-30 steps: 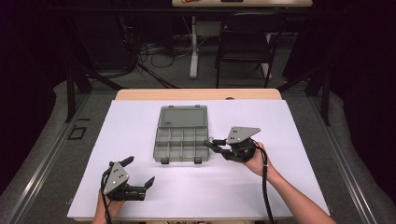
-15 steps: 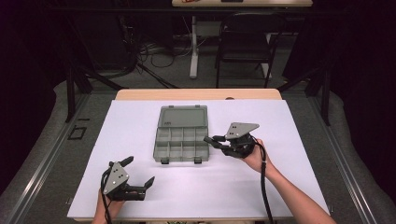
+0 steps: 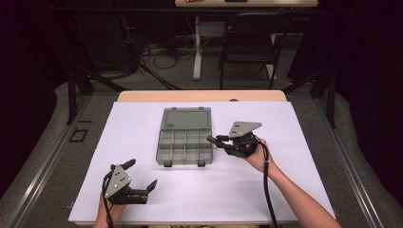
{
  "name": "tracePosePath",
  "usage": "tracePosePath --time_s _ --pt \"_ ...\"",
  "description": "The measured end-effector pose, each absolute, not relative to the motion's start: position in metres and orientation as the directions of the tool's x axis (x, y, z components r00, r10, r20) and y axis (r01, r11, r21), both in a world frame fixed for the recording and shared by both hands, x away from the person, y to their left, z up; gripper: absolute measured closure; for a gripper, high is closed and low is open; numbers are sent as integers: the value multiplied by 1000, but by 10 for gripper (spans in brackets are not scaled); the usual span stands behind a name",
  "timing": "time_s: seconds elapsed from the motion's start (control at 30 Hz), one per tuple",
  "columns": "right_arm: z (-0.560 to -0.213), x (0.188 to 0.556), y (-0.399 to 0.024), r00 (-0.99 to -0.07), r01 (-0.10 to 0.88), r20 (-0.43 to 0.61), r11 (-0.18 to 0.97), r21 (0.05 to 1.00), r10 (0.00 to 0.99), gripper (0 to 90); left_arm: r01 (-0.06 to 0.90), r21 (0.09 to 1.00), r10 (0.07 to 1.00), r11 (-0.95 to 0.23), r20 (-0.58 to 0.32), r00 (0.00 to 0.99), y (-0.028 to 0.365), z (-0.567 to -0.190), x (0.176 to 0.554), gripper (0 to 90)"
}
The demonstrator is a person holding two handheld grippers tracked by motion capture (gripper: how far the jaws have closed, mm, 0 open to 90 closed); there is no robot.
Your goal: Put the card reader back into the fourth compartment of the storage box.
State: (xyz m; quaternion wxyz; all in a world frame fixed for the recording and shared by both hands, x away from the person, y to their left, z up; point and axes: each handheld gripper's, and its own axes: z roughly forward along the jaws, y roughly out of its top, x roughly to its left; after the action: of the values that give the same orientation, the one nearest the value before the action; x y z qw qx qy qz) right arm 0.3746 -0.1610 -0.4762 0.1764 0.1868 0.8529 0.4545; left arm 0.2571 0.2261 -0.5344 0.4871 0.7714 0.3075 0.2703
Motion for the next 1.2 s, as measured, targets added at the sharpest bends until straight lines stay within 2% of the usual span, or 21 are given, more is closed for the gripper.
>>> tracePosePath --time_s 1.2 --pt "-480 392 -145 -841 228 -108 527 819 531 733 210 918 737 -335 117 665 226 -534 257 1"
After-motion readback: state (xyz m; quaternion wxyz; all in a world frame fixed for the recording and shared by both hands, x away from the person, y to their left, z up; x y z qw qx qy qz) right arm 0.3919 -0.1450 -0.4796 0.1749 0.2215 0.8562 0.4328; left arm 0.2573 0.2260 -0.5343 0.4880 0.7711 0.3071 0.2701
